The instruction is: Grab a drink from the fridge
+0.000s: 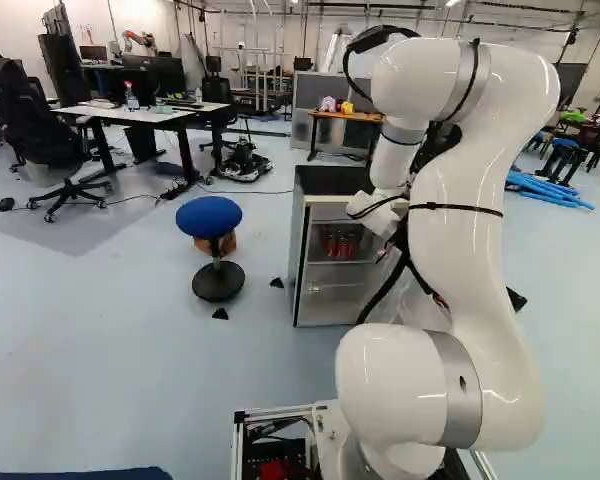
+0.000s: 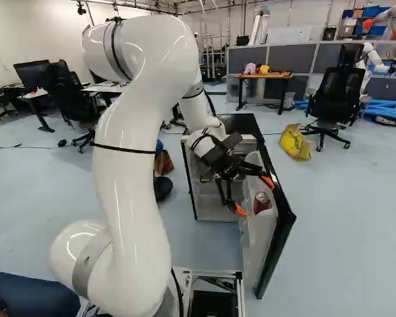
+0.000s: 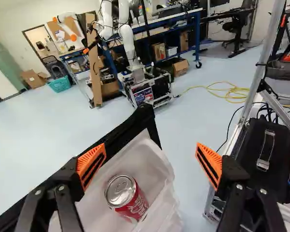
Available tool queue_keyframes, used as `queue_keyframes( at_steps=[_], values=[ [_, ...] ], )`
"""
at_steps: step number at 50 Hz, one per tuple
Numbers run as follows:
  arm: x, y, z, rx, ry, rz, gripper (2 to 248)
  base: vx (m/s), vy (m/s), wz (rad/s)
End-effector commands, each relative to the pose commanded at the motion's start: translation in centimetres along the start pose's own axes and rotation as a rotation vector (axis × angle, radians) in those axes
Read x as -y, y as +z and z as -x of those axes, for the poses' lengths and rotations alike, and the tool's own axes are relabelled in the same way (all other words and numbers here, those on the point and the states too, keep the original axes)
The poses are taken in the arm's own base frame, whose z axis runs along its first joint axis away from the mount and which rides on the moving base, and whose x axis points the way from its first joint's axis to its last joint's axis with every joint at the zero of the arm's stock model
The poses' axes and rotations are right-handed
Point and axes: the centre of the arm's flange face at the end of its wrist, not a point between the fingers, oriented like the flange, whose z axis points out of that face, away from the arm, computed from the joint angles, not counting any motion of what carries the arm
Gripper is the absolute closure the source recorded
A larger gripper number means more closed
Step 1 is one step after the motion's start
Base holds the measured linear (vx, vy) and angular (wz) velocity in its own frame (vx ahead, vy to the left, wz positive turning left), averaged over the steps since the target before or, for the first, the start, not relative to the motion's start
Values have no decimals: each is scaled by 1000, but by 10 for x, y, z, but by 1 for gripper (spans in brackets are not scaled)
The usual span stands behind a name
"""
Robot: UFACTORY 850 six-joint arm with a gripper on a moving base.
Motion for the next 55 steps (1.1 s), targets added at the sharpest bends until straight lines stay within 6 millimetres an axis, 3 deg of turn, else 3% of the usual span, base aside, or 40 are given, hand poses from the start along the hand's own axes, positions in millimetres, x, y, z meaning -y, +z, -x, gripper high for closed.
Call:
queue_keyframes(
  at_steps=[55],
  values=[
    [116,68,-2,116,198,120,3,0,0,0]
  ],
)
